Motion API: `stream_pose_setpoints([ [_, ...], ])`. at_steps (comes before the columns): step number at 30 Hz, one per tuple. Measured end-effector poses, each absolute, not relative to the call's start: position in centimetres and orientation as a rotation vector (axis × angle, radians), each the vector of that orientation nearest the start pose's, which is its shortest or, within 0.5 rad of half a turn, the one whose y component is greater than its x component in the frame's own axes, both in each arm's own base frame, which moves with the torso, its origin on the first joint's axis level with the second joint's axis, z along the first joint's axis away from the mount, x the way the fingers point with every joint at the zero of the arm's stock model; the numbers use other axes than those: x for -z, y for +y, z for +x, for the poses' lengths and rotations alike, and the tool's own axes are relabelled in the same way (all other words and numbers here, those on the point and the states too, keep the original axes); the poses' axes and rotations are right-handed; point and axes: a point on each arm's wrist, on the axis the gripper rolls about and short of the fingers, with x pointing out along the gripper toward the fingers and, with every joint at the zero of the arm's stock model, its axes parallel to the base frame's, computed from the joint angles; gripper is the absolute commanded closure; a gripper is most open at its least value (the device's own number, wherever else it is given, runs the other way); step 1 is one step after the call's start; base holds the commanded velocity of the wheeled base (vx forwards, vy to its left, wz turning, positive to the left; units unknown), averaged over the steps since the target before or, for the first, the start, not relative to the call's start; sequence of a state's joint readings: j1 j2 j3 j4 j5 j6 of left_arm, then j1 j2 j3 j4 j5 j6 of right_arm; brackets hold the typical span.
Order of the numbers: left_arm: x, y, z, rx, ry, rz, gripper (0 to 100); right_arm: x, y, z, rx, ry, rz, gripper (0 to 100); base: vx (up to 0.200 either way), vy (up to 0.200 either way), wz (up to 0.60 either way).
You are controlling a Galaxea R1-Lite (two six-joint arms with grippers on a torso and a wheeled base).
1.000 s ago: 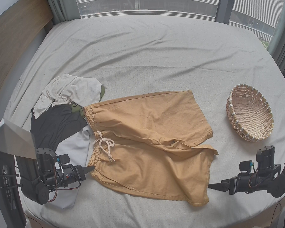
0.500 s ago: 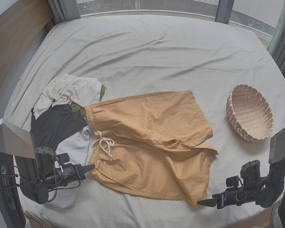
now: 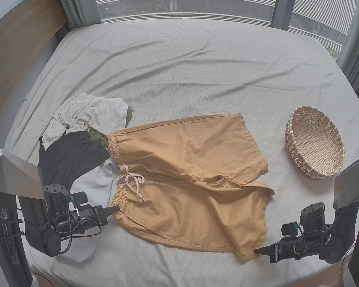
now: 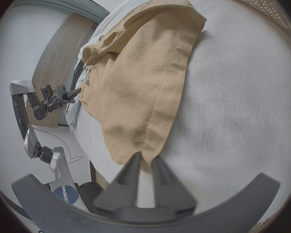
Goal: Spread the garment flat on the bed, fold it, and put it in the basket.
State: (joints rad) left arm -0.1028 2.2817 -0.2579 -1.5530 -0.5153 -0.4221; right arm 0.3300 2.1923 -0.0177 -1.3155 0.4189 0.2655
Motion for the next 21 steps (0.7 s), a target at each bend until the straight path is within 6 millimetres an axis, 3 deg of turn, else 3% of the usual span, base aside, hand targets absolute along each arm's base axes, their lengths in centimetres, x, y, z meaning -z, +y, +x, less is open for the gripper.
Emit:
stream_pose_setpoints([
  [7, -0.6, -3.8, 26.5, 0.505, 0.574, -0.528, 100, 1.4, 7.3, 18.4, -0.548, 0.994, 0.265, 100, 0.000, 0.000, 0.00],
  [13, -2.1, -3.4, 23.9, 0.515, 0.602, -0.573, 100, 0.4, 6.9, 17.5, -0.528, 1.030, 0.257, 100, 0.000, 0.000, 0.00],
  [21, -2.3, -2.9, 21.5, 0.503, 0.661, -0.562, 100, -0.3, 6.6, 16.6, -0.525, 1.065, 0.238, 100, 0.000, 0.000, 0.00],
])
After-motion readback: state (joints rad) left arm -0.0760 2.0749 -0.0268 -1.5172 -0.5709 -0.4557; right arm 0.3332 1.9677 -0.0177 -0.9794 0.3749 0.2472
